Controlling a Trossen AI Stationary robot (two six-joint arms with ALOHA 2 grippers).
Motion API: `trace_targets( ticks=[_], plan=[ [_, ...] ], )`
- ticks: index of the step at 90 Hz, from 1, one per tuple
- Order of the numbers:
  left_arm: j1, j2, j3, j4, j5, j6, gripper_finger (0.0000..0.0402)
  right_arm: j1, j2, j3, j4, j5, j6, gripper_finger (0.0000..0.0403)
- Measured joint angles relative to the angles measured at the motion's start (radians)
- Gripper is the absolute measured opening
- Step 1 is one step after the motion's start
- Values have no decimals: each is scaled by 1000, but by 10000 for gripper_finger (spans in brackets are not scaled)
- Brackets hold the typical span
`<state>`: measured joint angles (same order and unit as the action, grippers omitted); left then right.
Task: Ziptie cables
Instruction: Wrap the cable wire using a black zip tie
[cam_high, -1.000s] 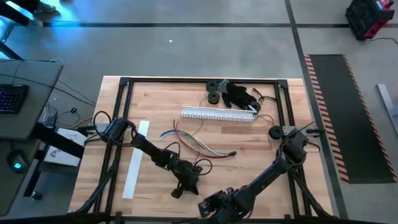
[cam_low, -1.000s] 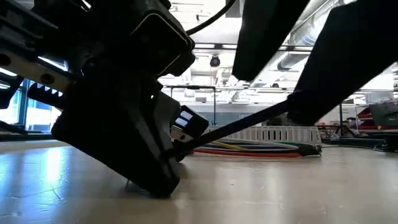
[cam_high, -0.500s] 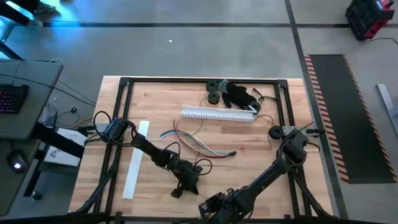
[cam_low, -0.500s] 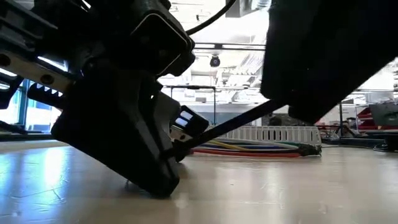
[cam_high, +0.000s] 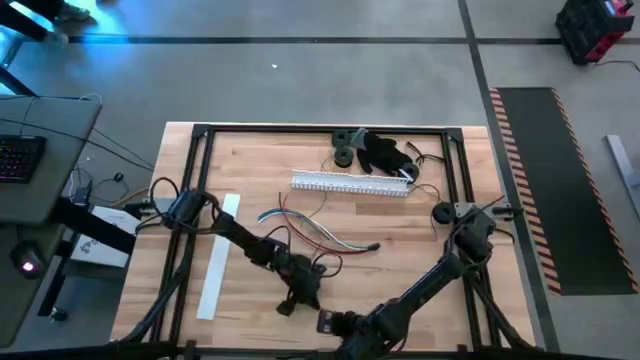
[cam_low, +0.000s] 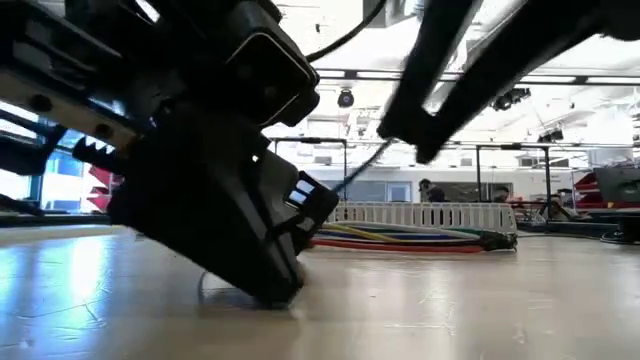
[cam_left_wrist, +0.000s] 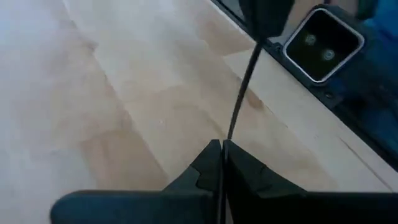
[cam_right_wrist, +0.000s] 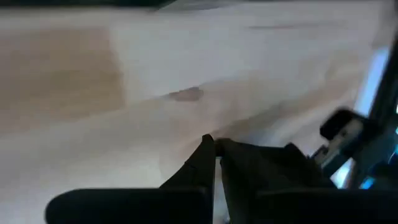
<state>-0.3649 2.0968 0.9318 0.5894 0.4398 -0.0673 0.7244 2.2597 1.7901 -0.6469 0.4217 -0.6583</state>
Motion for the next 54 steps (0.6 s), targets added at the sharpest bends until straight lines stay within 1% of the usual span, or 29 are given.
trace_targets(
  ticks=[7,16,24,40,54],
  plan=[
    [18,-23,0,-27,36,-8,1,2,0,0,25,-1,176,0],
    [39,-74,0,-113,24,-2,1,2,0,0,52,-13,415,0],
    [52,-133,0,-217,-40,30,1,0,0,0,59,-36,557,0],
    [47,-264,0,-407,-208,123,1,2,0,0,64,-66,817,1],
    [34,-347,0,-541,-336,132,1,2,0,0,78,-63,993,1]
  ],
)
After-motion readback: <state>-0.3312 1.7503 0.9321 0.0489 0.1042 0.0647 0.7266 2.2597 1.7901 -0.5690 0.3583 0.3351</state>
